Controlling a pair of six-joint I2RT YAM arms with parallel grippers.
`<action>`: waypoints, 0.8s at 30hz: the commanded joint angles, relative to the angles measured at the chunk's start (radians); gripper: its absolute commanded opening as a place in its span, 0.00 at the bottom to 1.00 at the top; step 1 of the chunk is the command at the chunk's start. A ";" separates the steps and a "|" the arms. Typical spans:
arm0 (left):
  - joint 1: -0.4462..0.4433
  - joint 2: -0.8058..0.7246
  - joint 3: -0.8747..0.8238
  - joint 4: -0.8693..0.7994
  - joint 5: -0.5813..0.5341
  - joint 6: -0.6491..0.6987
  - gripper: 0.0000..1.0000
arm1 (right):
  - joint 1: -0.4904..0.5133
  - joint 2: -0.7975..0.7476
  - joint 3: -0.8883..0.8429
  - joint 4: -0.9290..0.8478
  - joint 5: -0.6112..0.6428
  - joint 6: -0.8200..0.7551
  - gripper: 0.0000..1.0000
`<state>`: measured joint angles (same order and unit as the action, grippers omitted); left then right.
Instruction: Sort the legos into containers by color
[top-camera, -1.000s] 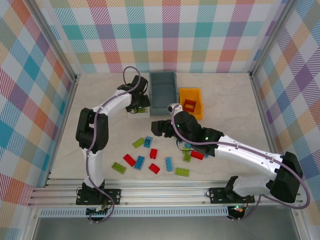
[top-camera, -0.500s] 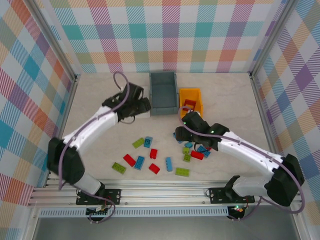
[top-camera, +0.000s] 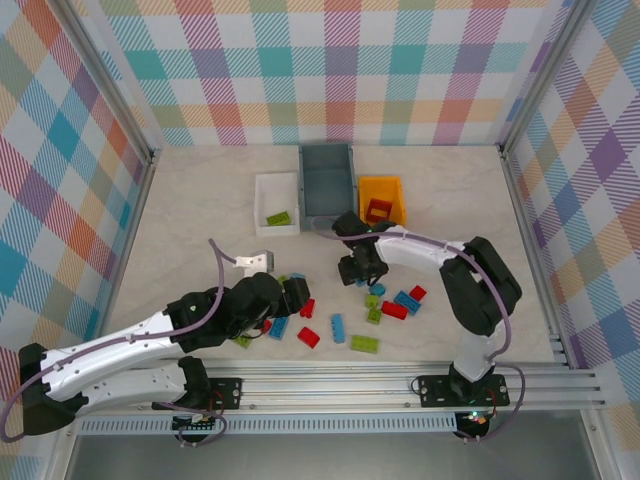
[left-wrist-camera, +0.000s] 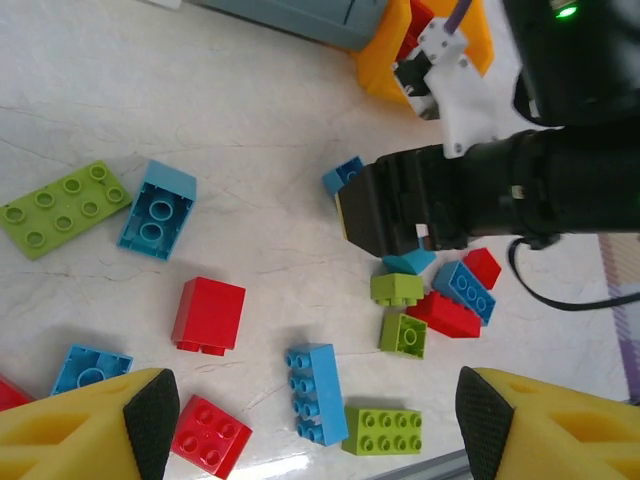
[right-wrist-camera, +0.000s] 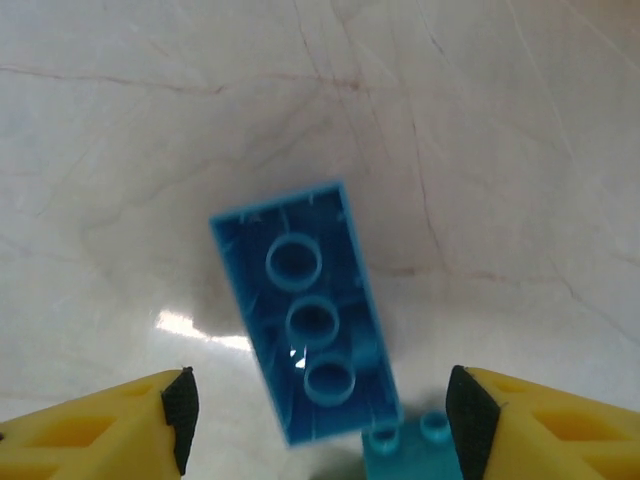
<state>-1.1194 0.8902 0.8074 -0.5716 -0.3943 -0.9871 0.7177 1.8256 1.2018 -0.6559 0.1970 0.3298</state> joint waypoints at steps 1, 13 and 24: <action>-0.020 -0.022 -0.014 -0.028 -0.076 -0.052 0.75 | -0.003 0.037 0.038 -0.008 -0.016 -0.034 0.57; -0.023 0.003 0.018 0.052 -0.132 0.050 0.75 | -0.003 -0.008 0.140 -0.002 -0.048 0.045 0.32; -0.023 0.238 0.230 0.104 -0.180 0.232 0.75 | -0.061 0.308 0.724 -0.184 -0.045 0.190 0.32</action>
<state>-1.1320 1.1118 0.9928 -0.4995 -0.5323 -0.8162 0.6907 2.0445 1.8511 -0.7376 0.1596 0.4580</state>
